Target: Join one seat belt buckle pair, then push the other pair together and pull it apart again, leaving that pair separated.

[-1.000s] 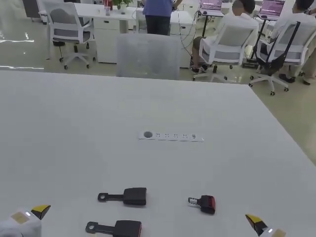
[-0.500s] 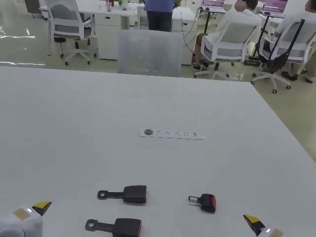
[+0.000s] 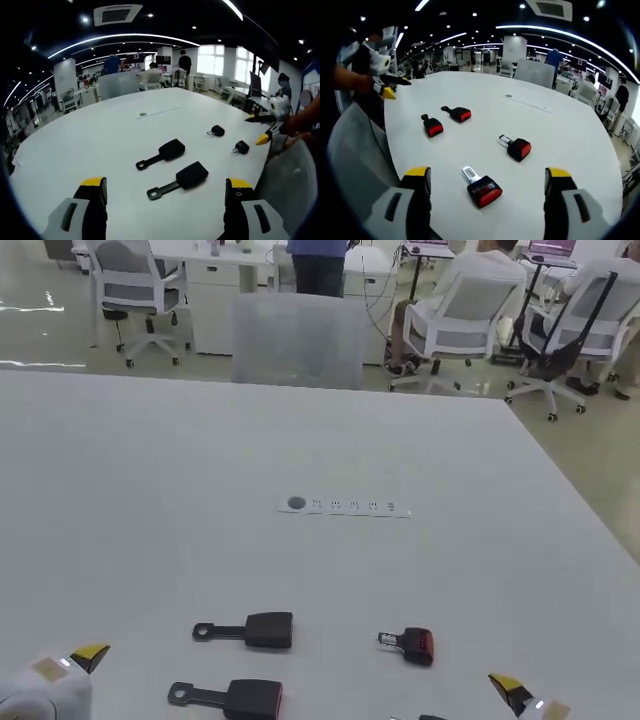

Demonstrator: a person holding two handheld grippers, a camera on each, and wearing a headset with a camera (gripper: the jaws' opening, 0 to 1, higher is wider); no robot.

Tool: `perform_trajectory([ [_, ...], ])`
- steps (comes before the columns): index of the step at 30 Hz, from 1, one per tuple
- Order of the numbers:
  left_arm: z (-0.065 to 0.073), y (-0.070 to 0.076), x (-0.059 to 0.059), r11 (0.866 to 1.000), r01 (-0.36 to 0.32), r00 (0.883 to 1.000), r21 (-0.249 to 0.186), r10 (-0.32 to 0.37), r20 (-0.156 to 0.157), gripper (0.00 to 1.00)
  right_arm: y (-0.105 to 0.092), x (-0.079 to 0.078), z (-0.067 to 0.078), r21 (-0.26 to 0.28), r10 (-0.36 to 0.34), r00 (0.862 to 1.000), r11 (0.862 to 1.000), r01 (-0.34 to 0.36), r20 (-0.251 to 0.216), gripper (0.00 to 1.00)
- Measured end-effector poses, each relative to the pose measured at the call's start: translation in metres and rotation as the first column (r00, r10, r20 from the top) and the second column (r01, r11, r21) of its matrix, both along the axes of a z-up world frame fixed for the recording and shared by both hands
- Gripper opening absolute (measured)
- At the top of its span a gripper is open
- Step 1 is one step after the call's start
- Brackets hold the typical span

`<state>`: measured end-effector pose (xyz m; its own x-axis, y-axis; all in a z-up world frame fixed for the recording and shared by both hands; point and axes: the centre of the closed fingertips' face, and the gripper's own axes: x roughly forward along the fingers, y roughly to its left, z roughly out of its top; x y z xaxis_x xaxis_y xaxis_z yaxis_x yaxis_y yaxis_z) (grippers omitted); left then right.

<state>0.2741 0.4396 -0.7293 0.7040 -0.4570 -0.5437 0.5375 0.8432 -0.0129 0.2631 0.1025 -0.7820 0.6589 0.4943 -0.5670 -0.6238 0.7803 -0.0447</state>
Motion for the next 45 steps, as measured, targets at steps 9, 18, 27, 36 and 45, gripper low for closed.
perform_trajectory([
  [9, -0.003, -0.014, 0.007, 0.998, 0.054, 0.999, 0.017, -0.053, -0.009, 1.0, -0.001, -0.006, -0.011, -0.012, 0.042, 0.998, 0.999, -0.043, -0.045, 0.94],
  [18, -0.014, -0.033, 0.008, 0.99, 0.134, 0.99, 0.031, -0.133, -0.043, 1.0, 0.001, -0.006, -0.022, -0.012, 0.091, 0.992, 0.996, -0.092, -0.091, 0.92],
  [27, -0.028, -0.045, 0.012, 0.979, 0.197, 0.978, 0.047, -0.194, -0.07, 0.98, 0.001, -0.005, -0.033, -0.017, 0.138, 0.982, 0.99, -0.141, -0.132, 0.85],
  [36, -0.04, -0.056, 0.02, 0.964, 0.262, 0.962, 0.055, -0.256, -0.092, 0.97, -0.002, -0.001, -0.044, -0.035, 0.194, 0.966, 0.979, -0.203, -0.173, 0.84],
  [45, -0.06, -0.072, 0.023, 0.927, 0.366, 0.927, 0.087, -0.354, -0.127, 0.88, 0.002, -0.002, -0.053, -0.038, 0.242, 0.948, 0.966, -0.255, -0.209, 0.82],
])
